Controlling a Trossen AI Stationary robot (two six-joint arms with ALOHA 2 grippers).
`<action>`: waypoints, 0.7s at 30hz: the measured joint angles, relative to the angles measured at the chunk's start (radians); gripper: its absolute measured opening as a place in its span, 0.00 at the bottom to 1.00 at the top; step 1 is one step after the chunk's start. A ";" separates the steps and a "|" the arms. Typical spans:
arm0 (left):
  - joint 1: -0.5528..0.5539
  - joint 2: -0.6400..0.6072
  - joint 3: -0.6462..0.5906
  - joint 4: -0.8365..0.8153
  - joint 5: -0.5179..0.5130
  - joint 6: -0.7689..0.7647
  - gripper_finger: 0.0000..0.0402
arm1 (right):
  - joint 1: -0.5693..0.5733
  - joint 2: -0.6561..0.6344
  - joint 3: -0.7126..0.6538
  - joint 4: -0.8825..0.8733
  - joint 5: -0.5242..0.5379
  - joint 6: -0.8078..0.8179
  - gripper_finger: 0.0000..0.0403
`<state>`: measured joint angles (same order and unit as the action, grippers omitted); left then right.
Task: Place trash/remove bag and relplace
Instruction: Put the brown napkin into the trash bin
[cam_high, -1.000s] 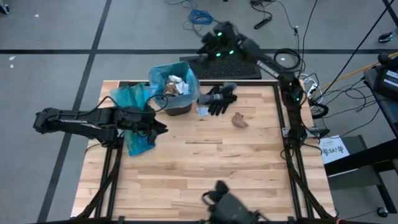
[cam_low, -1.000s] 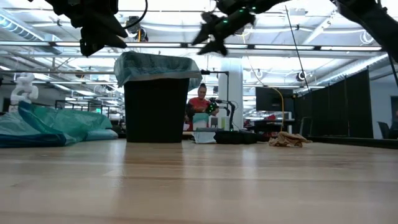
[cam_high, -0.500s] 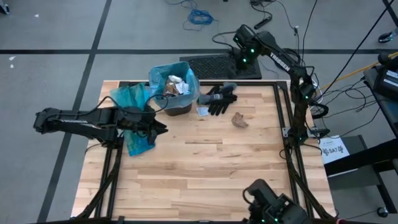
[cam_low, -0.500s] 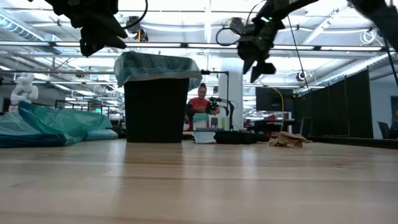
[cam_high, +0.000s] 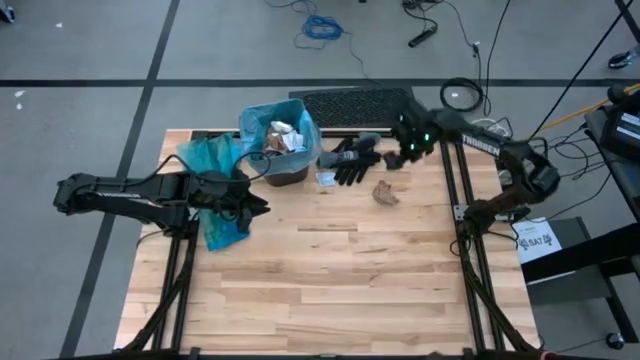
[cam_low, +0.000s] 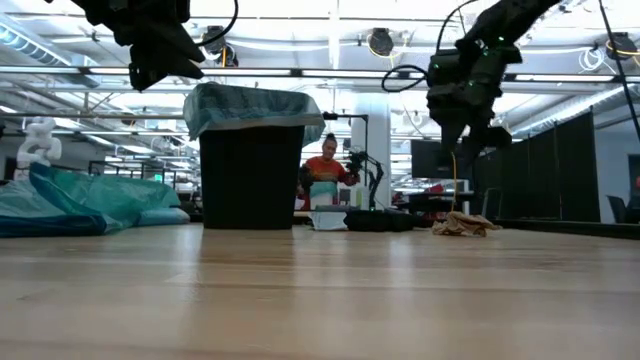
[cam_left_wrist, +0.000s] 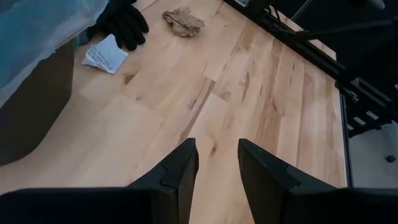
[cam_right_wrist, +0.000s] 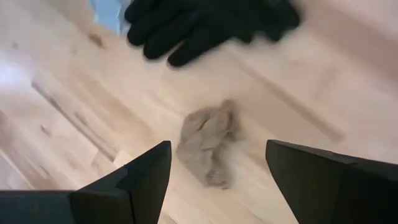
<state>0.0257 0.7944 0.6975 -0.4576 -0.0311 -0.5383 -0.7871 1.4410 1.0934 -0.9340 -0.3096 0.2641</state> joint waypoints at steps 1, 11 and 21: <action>0.000 0.000 0.000 0.000 -0.001 0.010 0.30 | 0.019 -0.007 -0.037 0.033 -0.001 0.018 0.63; 0.000 0.000 0.000 0.007 -0.004 0.021 0.30 | 0.175 0.073 -0.229 0.290 0.150 0.154 0.63; 0.000 0.000 0.000 0.008 -0.003 -0.006 0.30 | 0.246 0.239 -0.218 0.340 0.191 0.188 0.45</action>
<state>0.0257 0.7946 0.6971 -0.4492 -0.0341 -0.5442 -0.5414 1.6802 0.8749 -0.5938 -0.1191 0.4524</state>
